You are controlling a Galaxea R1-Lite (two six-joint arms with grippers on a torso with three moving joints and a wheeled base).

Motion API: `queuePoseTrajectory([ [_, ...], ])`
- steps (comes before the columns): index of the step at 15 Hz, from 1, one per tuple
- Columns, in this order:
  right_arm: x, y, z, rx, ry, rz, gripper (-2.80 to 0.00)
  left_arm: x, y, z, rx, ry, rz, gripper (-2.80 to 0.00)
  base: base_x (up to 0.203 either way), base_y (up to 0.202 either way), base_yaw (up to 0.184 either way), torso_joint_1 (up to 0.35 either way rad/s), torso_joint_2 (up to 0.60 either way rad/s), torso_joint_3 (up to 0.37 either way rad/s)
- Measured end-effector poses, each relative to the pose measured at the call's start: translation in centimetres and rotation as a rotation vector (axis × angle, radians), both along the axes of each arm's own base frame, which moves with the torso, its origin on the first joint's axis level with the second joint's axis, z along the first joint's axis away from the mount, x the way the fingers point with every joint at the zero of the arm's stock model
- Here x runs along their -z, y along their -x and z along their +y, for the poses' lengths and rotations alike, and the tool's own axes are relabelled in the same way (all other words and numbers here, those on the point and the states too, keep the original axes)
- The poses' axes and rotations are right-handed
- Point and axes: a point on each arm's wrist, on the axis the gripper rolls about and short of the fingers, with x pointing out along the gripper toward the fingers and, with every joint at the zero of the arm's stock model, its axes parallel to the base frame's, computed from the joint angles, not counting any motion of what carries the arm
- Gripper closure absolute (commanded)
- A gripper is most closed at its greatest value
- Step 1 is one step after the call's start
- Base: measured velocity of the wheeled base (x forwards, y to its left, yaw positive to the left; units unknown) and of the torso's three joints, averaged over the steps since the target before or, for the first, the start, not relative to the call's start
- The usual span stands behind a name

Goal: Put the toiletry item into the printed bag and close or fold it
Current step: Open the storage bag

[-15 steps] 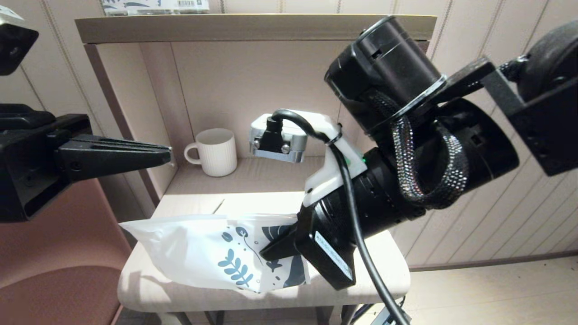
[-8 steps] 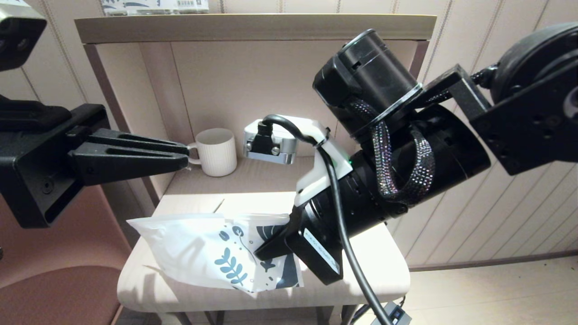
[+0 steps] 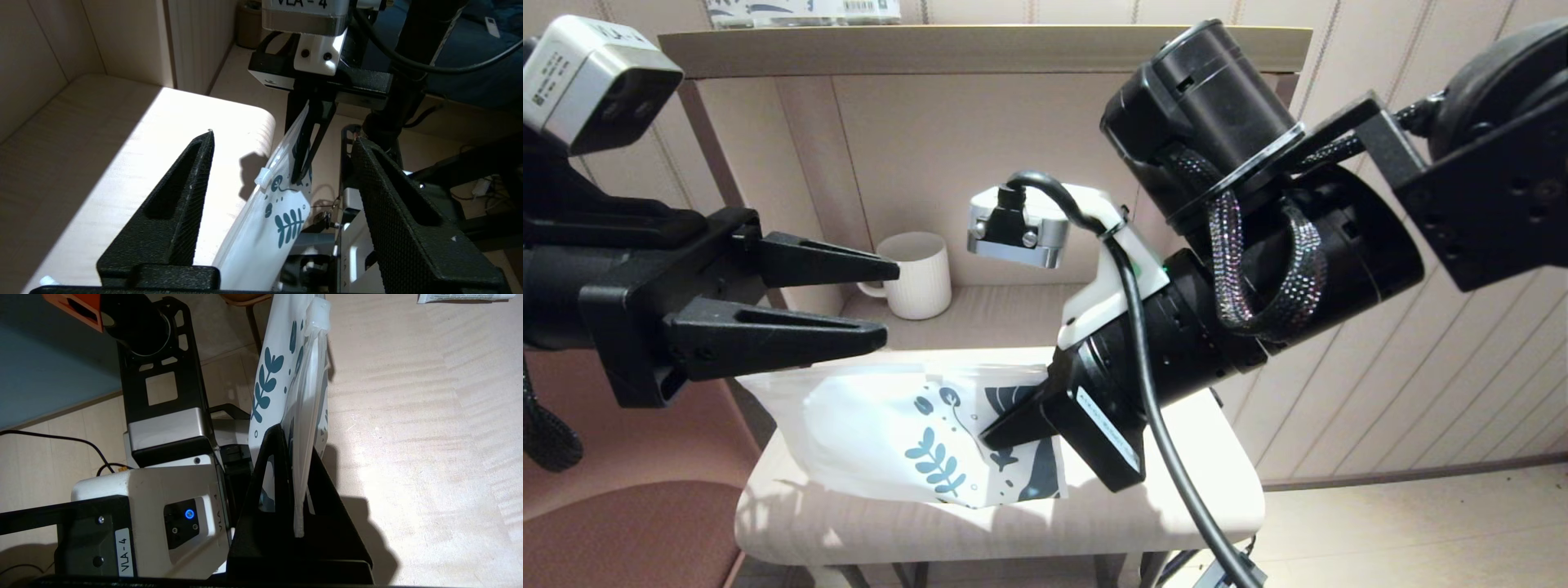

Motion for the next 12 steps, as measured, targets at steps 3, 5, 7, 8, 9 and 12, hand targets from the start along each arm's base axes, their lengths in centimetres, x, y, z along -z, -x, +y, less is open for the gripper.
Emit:
queuePoseTrajectory([
  [3,0.1,-0.3,-0.2,-0.013,-0.014,0.015,0.0,0.7,-0.7,-0.9,0.026,-0.023,0.06,-2.8,0.0,0.0,0.0,0.0,0.0,0.0],
  [5,0.1,-0.7,-0.5,-0.008,-0.017,0.02,0.0,1.2,-1.2,-1.6,0.046,-0.034,0.089,-2.8,0.0,0.0,0.0,0.0,0.0,0.0],
  [7,0.2,-0.9,-0.7,-0.005,-0.016,0.026,0.0,1.7,-1.6,-2.1,0.058,-0.043,0.109,-2.8,0.0,0.0,0.0,0.0,0.0,0.0],
  [8,0.2,-0.9,-0.7,-0.008,-0.019,0.028,0.0,1.8,-1.7,-2.3,0.062,-0.046,0.115,-2.8,0.0,0.0,0.0,0.0,0.0,0.0],
  [9,0.2,-0.9,-0.8,-0.009,-0.02,0.029,0.0,2.0,-1.8,-2.4,0.065,-0.048,0.121,-2.8,0.0,0.0,0.0,0.0,0.0,0.0],
  [12,0.1,-0.9,-0.9,-0.006,-0.023,0.026,0.0,2.6,-2.0,-2.7,0.074,-0.057,0.141,-2.8,0.0,0.0,0.0,0.0,0.0,0.0],
])
